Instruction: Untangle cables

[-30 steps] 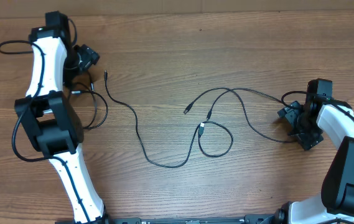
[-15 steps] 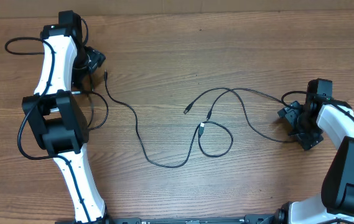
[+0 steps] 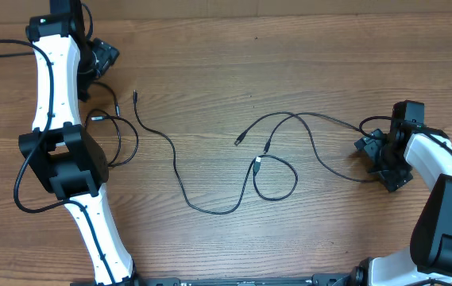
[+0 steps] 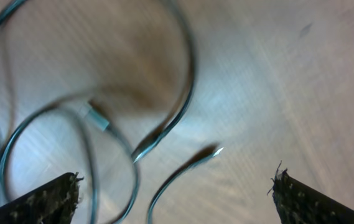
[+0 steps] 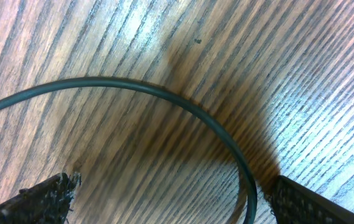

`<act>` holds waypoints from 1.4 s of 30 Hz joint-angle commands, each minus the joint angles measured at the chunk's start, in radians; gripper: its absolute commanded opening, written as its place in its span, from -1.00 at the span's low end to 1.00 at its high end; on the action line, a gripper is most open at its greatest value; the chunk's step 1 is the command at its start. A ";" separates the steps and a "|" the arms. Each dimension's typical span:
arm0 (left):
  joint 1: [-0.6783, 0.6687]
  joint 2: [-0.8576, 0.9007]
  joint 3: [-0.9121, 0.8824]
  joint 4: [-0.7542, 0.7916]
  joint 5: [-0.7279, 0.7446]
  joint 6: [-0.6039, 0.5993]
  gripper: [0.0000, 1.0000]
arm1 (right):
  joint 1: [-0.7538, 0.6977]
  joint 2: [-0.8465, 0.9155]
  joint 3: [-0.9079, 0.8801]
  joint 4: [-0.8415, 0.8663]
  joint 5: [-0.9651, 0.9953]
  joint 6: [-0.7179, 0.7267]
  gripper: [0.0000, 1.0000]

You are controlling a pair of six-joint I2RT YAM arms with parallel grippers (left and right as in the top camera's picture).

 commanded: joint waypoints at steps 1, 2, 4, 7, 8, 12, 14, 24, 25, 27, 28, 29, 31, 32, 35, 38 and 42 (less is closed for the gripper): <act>-0.003 0.002 0.001 -0.044 0.047 -0.068 0.99 | -0.001 0.005 0.012 0.008 -0.003 0.000 1.00; -0.006 0.002 -0.007 -0.041 0.060 -0.068 0.99 | -0.001 0.005 0.012 0.008 -0.003 0.000 1.00; -0.015 0.002 -0.030 -0.042 0.058 -0.045 0.97 | -0.001 0.005 0.012 0.008 -0.003 0.000 1.00; -0.023 0.002 -0.094 -0.031 0.055 -0.061 0.83 | -0.001 0.005 0.012 0.008 -0.003 0.000 1.00; -0.023 0.002 -0.117 -0.025 0.055 -0.077 0.82 | -0.001 0.005 0.012 0.008 -0.003 0.000 1.00; -0.023 0.002 -0.218 0.046 0.056 -0.140 0.83 | -0.001 0.005 0.012 0.008 -0.003 0.000 1.00; -0.023 0.002 -0.259 0.106 0.055 -0.139 0.83 | -0.001 0.005 0.012 0.008 -0.003 0.000 1.00; -0.014 0.002 -0.322 0.367 -0.007 -0.092 0.67 | -0.001 0.005 0.012 0.008 -0.003 0.000 1.00; -0.014 0.004 -0.322 0.382 -0.008 -0.082 0.65 | -0.001 0.005 0.012 0.008 -0.003 0.000 1.00; -0.014 0.008 -0.322 0.398 -0.008 -0.082 0.64 | -0.001 0.005 0.012 0.008 -0.003 0.000 1.00; -0.015 0.016 -0.323 0.400 -0.008 -0.082 0.61 | -0.001 0.005 0.012 0.008 -0.003 0.000 1.00; -0.015 0.021 -0.323 0.399 -0.007 -0.082 0.58 | -0.001 0.005 0.012 0.008 -0.003 0.000 1.00; -0.014 0.040 -0.323 0.398 -0.008 -0.082 0.56 | -0.001 0.005 0.012 0.008 -0.003 0.000 1.00; -0.014 0.049 -0.324 0.398 -0.009 -0.082 0.55 | -0.001 0.005 0.012 0.008 -0.003 0.000 0.99; -0.014 0.080 -0.324 0.395 -0.035 -0.082 0.48 | -0.001 0.005 0.012 0.008 -0.003 0.000 1.00; -0.009 0.099 -0.324 0.402 -0.073 -0.082 0.46 | -0.001 0.005 0.012 0.008 -0.003 0.000 1.00; -0.006 0.102 -0.324 0.416 -0.141 -0.043 0.33 | -0.001 0.005 0.012 0.008 -0.003 0.000 1.00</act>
